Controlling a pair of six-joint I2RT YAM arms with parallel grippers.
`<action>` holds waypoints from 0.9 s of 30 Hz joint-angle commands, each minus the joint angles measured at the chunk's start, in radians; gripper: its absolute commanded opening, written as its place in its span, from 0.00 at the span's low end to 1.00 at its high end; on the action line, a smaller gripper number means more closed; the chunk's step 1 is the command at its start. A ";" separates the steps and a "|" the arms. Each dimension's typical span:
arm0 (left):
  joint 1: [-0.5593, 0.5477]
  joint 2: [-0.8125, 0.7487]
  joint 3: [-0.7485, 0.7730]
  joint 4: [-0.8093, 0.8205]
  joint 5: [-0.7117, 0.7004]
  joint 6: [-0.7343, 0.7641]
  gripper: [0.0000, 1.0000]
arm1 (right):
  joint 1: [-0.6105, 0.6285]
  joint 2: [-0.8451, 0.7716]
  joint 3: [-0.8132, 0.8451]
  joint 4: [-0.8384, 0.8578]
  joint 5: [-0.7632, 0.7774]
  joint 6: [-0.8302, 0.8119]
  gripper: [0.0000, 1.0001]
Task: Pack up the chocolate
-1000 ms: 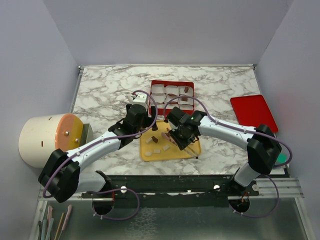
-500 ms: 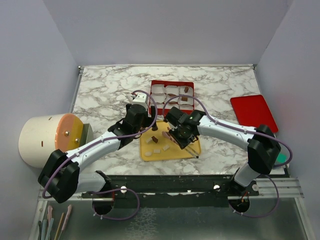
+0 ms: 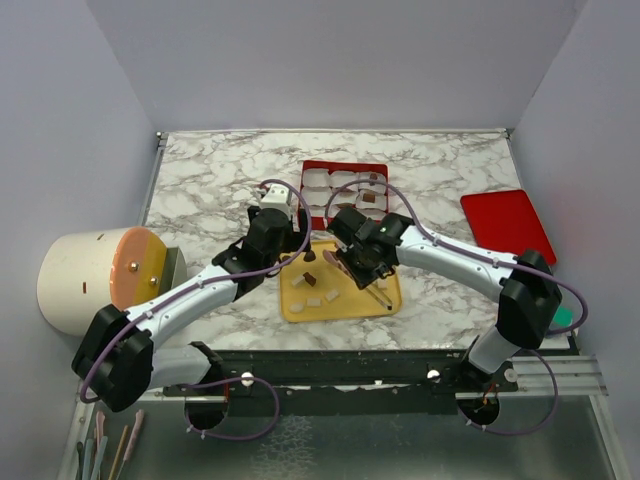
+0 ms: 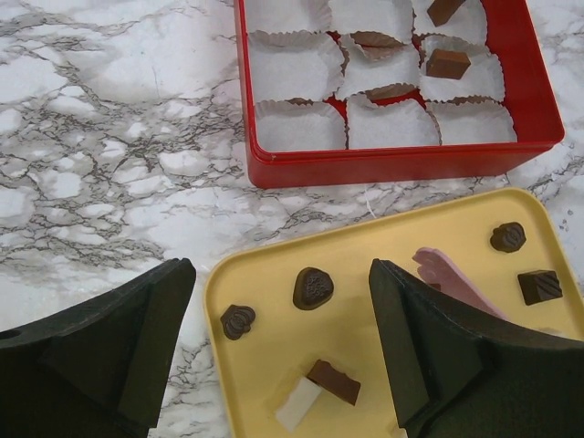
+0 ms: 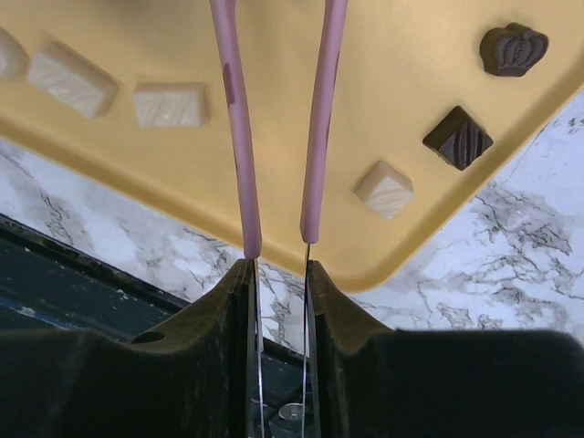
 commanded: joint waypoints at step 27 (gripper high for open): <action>-0.003 -0.054 -0.015 0.000 -0.038 -0.017 0.87 | -0.224 0.288 0.445 0.006 0.111 -0.002 0.00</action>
